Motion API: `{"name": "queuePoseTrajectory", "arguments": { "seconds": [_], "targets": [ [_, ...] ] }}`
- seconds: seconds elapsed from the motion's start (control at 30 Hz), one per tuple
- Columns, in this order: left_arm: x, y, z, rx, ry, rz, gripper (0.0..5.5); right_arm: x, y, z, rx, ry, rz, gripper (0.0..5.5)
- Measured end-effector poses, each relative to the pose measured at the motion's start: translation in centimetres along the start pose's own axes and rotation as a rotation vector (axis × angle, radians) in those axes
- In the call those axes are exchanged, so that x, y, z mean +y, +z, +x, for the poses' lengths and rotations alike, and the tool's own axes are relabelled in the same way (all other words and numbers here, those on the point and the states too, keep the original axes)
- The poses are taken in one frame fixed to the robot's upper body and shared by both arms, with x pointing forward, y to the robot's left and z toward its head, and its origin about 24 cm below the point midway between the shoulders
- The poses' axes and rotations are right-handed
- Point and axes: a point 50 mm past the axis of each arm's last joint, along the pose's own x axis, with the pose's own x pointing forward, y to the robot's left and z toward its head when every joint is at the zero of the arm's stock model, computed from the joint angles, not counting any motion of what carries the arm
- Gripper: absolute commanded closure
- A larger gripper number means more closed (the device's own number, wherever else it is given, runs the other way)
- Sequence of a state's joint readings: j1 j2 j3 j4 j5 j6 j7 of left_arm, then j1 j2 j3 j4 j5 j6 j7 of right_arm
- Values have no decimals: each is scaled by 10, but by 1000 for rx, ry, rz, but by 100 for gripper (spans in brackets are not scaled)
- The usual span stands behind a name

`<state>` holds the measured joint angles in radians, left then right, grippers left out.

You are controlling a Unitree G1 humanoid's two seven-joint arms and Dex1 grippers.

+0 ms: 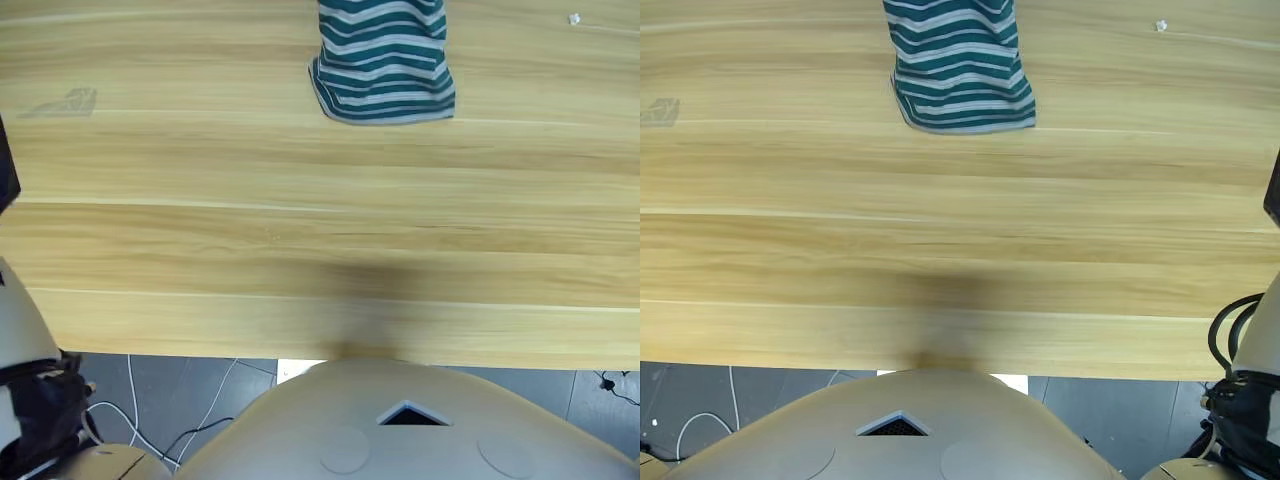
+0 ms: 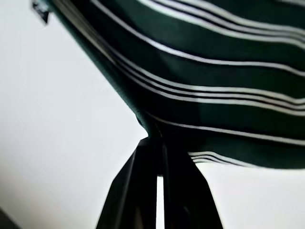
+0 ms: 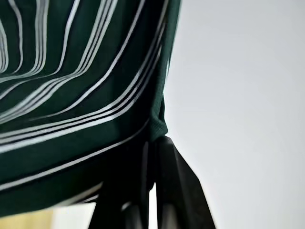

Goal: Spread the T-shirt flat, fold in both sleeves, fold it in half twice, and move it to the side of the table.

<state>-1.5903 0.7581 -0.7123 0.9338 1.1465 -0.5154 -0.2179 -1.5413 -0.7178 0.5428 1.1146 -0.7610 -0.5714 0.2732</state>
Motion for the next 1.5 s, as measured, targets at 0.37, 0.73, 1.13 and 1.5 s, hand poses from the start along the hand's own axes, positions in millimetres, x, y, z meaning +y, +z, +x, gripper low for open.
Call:
{"name": "queuePoseTrajectory", "arguments": {
  "seconds": [0.37, 0.73, 1.13, 1.5],
  "targets": [
    [-43, 7, 11, 22, -48, -20, 550, 14, -3, 11, 100, -68, -164, 547],
    [-174, 176, -77, -642, -295, -351, 550, 170, 50, -39, -417, 242, 119, 547],
    [-109, 202, -187, -779, -336, -387, 550, 177, 116, -165, -694, 422, 406, 547],
    [-99, 250, -270, -1115, -712, -524, 459, 181, 175, -213, -919, 784, 637, 550]
  ]
}}
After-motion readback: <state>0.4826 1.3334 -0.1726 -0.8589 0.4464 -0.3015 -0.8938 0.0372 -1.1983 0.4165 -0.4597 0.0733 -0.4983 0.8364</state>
